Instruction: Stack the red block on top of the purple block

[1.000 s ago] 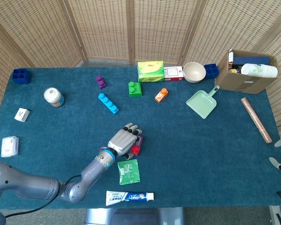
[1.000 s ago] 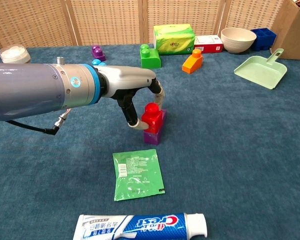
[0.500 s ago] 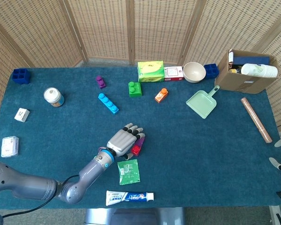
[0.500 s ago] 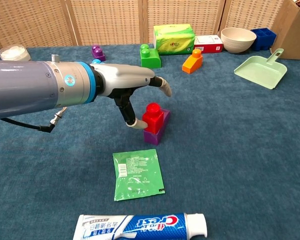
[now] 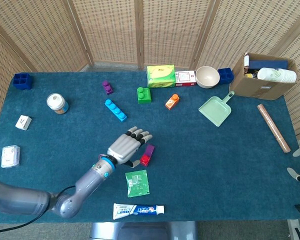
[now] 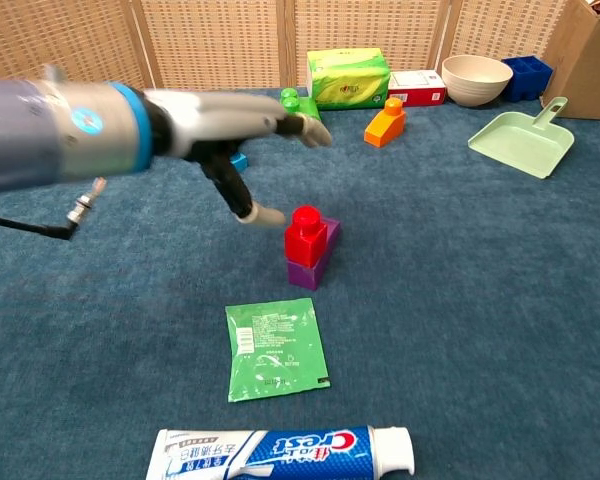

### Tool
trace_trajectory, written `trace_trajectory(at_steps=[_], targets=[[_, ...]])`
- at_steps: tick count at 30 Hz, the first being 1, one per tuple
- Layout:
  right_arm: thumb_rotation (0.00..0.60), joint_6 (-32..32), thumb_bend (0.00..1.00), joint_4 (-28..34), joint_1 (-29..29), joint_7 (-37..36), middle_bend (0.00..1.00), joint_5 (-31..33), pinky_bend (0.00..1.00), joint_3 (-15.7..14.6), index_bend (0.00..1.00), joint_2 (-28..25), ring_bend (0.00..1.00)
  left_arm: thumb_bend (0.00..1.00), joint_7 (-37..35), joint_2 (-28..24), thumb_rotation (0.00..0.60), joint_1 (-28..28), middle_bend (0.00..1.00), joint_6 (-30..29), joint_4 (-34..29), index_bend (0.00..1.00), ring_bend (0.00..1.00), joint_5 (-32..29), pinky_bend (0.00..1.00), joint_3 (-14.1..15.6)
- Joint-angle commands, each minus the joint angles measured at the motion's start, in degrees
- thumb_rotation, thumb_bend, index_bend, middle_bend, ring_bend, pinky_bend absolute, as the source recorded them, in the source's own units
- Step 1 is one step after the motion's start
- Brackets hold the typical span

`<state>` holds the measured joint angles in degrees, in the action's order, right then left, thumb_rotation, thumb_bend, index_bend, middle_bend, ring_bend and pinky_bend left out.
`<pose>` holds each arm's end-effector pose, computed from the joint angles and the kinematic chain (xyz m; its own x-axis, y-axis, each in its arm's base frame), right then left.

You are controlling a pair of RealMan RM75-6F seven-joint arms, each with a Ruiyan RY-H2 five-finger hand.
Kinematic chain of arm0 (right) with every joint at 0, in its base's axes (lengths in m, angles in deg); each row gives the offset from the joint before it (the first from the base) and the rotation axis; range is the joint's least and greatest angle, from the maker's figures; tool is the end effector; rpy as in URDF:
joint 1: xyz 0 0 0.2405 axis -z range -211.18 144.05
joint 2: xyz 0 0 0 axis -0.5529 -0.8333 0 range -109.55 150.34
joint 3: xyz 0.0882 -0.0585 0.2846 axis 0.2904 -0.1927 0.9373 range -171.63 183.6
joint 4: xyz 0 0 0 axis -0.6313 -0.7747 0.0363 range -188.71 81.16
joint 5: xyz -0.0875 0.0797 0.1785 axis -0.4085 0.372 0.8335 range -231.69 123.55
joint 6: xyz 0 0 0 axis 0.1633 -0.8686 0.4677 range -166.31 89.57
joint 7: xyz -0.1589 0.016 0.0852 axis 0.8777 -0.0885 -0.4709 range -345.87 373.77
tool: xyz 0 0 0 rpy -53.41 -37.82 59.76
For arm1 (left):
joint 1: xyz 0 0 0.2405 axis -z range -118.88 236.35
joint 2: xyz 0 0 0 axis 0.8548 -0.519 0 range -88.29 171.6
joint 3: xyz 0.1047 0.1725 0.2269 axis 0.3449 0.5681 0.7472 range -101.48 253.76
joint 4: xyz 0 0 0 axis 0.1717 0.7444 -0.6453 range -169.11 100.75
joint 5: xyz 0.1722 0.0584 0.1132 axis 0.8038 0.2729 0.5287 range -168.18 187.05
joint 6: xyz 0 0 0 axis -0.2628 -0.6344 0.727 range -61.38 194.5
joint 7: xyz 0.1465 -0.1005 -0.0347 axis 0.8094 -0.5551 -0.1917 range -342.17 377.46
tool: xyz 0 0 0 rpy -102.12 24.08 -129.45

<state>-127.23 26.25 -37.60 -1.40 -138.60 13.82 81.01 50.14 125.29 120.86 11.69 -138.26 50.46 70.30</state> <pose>-0.3874 -0.2351 0.2551 0.3904 0.1696 0.9049 -0.9193 0.0188 0.3931 -0.0566 0.3869 -0.0448 0.5308 0.3918 0.7515 0.7967 -0.5331 -0.2848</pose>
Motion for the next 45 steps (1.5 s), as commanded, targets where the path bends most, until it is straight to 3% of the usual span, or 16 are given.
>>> trace_trajectory(at_steps=[1, 11, 20, 27, 35, 45], targets=[[0.600, 0.3, 0.03, 0.7, -0.3, 0.9, 0.30, 0.0, 0.17, 0.2, 0.50, -0.3, 0.09, 0.39, -2.4, -7.7, 0.529, -4.4, 0.00, -3.2, -7.0, 0.05, 0.00, 5.4, 0.00, 2.3], [0.600, 1.3, 0.04, 4.6, -0.9, 5.5, 0.27, 2.1, 0.15, 1.2, 0.48, -0.9, 0.07, 0.39, -12.2, -23.5, 0.531, -18.1, 0.00, -11.2, -14.8, 0.07, 0.00, 21.5, 0.00, 10.3], [0.600, 2.1, 0.05, 8.6, -2.0, 10.8, 0.24, 2.0, 0.14, 1.4, 0.41, -0.7, 0.05, 0.39, -22.6, -31.8, 0.525, -32.7, 0.01, -22.6, -11.0, 0.09, 0.00, 35.3, 0.00, 16.9], [0.600, 1.9, 0.05, 11.8, -2.2, 14.6, 0.22, 1.7, 0.10, 1.2, 0.36, -0.5, 0.03, 0.39, -28.9, -32.9, 0.526, -43.1, 0.03, -31.6, -5.1, 0.11, 0.00, 41.5, 0.00, 19.3], [0.600, 3.4, 0.05, 15.5, -2.1, 18.4, 0.21, 1.5, 0.09, -0.4, 0.32, -0.5, 0.01, 0.39, -34.9, -30.4, 0.526, -53.9, 0.04, -41.6, 2.8, 0.16, 0.00, 45.4, 0.00, 19.6], [0.600, 3.5, 0.05, 16.1, -2.1, 19.1, 0.21, -0.1, 0.09, -1.5, 0.31, 0.3, 0.01, 0.39, -38.8, -28.8, 0.530, -59.6, 0.06, -44.2, 6.8, 0.17, 0.00, 48.6, 0.00, 18.7]])
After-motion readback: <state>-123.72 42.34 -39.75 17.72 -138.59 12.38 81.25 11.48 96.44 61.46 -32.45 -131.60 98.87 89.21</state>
